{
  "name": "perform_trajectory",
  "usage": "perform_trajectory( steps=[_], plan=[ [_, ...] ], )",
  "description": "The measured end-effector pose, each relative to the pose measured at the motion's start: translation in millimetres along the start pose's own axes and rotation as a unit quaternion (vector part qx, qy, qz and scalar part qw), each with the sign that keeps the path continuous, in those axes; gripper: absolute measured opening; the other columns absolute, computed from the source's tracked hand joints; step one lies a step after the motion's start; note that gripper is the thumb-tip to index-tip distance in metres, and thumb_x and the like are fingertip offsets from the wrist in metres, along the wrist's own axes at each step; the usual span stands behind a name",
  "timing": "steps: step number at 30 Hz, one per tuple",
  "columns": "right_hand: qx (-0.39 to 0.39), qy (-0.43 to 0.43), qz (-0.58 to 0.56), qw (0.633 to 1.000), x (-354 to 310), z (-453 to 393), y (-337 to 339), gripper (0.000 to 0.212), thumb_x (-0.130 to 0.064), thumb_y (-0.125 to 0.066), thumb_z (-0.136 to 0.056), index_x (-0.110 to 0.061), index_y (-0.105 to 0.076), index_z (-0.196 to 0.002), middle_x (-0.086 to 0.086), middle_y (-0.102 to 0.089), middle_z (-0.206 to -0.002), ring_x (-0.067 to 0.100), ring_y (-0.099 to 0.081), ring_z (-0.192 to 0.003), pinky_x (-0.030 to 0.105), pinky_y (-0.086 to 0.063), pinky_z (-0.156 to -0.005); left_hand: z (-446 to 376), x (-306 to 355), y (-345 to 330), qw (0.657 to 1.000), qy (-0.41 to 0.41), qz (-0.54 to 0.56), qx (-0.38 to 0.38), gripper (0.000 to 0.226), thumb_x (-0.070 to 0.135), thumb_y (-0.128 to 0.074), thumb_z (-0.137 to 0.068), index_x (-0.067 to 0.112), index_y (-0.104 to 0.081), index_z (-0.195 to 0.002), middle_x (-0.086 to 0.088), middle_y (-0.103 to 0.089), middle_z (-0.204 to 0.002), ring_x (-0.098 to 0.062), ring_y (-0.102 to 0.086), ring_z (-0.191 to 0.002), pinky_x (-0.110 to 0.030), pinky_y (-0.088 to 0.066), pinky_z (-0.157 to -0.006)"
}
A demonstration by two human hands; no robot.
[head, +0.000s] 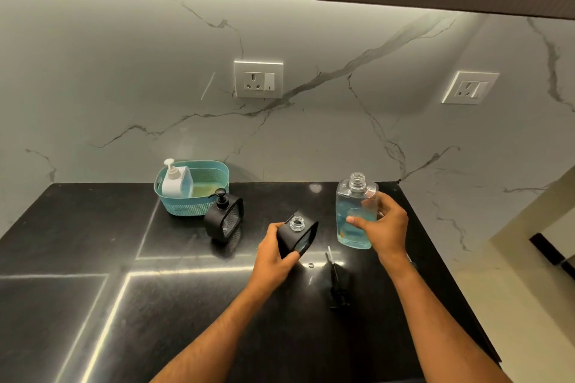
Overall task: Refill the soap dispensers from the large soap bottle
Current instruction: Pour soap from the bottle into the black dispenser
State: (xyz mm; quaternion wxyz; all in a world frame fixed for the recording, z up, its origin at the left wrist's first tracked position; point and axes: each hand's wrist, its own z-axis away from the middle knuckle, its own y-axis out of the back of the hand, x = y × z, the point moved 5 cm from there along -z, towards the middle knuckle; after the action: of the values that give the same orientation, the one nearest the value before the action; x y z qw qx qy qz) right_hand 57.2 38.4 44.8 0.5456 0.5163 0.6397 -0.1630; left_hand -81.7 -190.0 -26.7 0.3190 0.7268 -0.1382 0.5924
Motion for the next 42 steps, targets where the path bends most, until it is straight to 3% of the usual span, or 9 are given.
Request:
perform_trajectory(
  steps=[5, 12, 22, 26, 34, 39, 42],
  plan=[
    [-0.016, -0.041, -0.035, 0.998, 23, -28, -6, 0.062, -0.007, -0.098, -0.057, -0.019, -0.07, -0.111, -0.004, -0.075, -0.105, 0.016, -0.072, -0.099, 0.038, -0.063, -0.08, -14, -7, 9, 1.0, 0.016, 0.007, -0.018, 0.044, 0.005, -0.072, -0.07, 0.015, -0.057, -0.111, 0.002, -0.071, -0.102, -0.014, -0.069, -0.092, -0.033, -0.059, -0.078],
    [-0.043, -0.085, -0.063, 0.993, 43, -67, -27, 0.058, -0.001, -0.096, -0.059, -0.02, -0.07, -0.107, -0.006, -0.075, -0.102, 0.008, -0.073, -0.094, 0.021, -0.061, -0.071, -30, -15, 8, 0.999, 0.038, 0.018, -0.019, 0.043, 0.003, -0.062, -0.06, 0.011, -0.063, -0.102, -0.01, -0.07, -0.095, -0.016, -0.066, -0.086, -0.036, -0.057, -0.076],
    [-0.072, -0.115, -0.079, 0.988, 68, -113, -49, 0.055, 0.003, -0.093, -0.062, -0.021, -0.068, -0.105, -0.005, -0.073, -0.104, 0.009, -0.071, -0.095, 0.018, -0.059, -0.068, -55, -27, 5, 0.998, 0.059, 0.005, -0.01, 0.043, 0.002, -0.064, -0.059, 0.016, -0.065, -0.1, -0.005, -0.071, -0.096, -0.023, -0.068, -0.092, -0.045, -0.059, -0.082],
    [-0.082, -0.125, -0.084, 0.985, 79, -122, -55, 0.055, 0.005, -0.092, -0.064, -0.015, -0.068, -0.109, -0.001, -0.073, -0.106, 0.012, -0.071, -0.098, 0.02, -0.06, -0.069, -63, -32, 2, 0.997, 0.07, -0.003, -0.022, 0.044, 0.002, -0.064, -0.059, 0.019, -0.065, -0.1, -0.002, -0.071, -0.095, -0.02, -0.068, -0.093, -0.047, -0.059, -0.083],
    [-0.094, -0.146, -0.089, 0.981, 95, -134, -64, 0.056, 0.005, -0.091, -0.067, -0.012, -0.066, -0.115, 0.003, -0.071, -0.112, 0.018, -0.069, -0.104, 0.035, -0.061, -0.084, -72, -37, -6, 0.996, 0.08, 0.015, -0.043, 0.043, 0.002, -0.063, -0.059, 0.009, -0.064, -0.102, -0.015, -0.07, -0.099, -0.033, -0.068, -0.097, -0.051, -0.057, -0.086],
    [-0.105, -0.153, -0.09, 0.979, 99, -136, -68, 0.055, 0.004, -0.09, -0.068, -0.017, -0.066, -0.112, 0.0, -0.07, -0.112, 0.016, -0.068, -0.103, 0.025, -0.06, -0.077, -73, -39, -7, 0.995, 0.084, 0.025, -0.057, 0.042, 0.0, -0.061, -0.06, 0.002, -0.061, -0.101, -0.022, -0.066, -0.099, -0.036, -0.066, -0.094, -0.047, -0.054, -0.079],
    [-0.111, -0.16, -0.094, 0.976, 102, -136, -69, 0.058, 0.005, -0.09, -0.066, -0.017, -0.065, -0.113, -0.001, -0.07, -0.111, 0.014, -0.068, -0.101, 0.019, -0.058, -0.068, -72, -39, -7, 0.994, 0.082, 0.03, -0.062, 0.042, -0.007, -0.062, -0.061, 0.001, -0.062, -0.103, -0.021, -0.068, -0.101, -0.041, -0.066, -0.098, -0.05, -0.056, -0.084]
  ],
)
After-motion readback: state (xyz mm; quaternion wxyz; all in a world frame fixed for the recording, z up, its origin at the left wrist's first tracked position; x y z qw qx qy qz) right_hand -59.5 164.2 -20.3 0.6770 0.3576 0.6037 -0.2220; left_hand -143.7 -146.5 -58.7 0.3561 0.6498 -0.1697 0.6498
